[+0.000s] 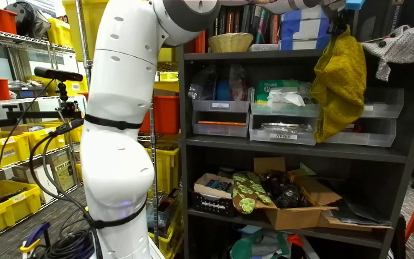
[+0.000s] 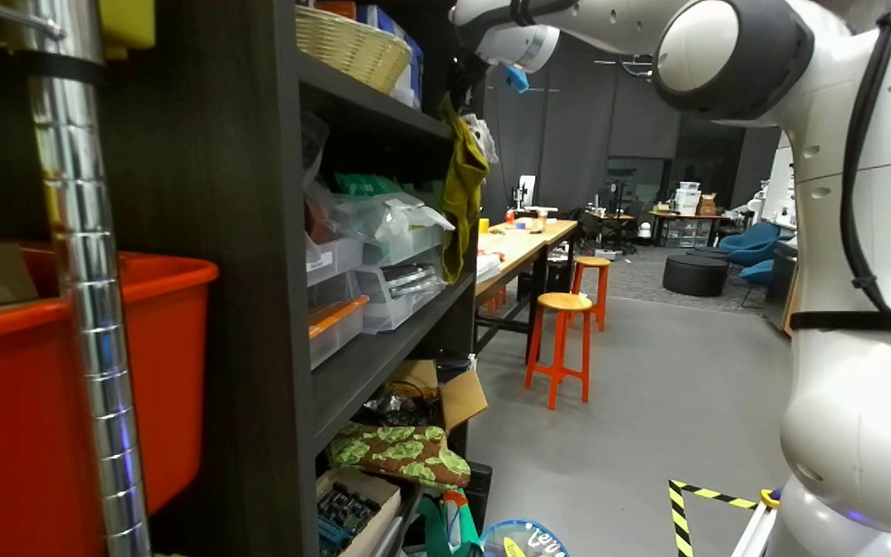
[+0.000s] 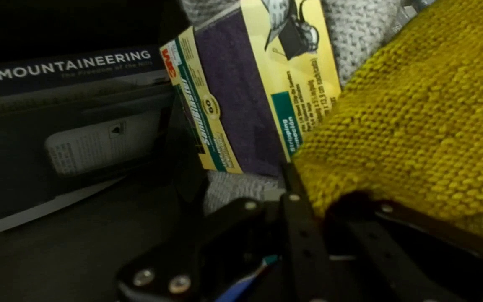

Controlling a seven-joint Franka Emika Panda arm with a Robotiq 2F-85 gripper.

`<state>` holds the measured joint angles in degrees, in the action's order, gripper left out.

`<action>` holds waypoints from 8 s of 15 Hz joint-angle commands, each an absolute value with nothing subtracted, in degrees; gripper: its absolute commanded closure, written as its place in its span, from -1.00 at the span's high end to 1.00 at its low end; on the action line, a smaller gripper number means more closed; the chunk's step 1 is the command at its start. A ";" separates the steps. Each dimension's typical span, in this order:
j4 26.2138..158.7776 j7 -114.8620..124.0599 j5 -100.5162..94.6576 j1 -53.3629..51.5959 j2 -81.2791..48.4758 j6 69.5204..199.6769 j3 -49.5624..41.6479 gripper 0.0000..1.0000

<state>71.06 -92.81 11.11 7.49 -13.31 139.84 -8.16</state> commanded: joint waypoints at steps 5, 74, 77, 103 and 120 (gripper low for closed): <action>71.59 -93.42 8.65 5.82 -14.41 138.41 -7.89 -0.98; 68.40 -91.08 8.98 10.86 -14.07 131.29 -5.93 -0.98; 68.21 -91.68 9.60 10.50 -13.98 130.22 -5.45 -0.98; 91.29 -91.47 -6.80 1.61 -1.71 140.88 -2.66 -0.98; 100.33 -91.47 -7.35 -0.32 5.48 147.46 -1.17 -0.98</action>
<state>99.52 -91.79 -9.46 0.11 5.45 148.58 -0.47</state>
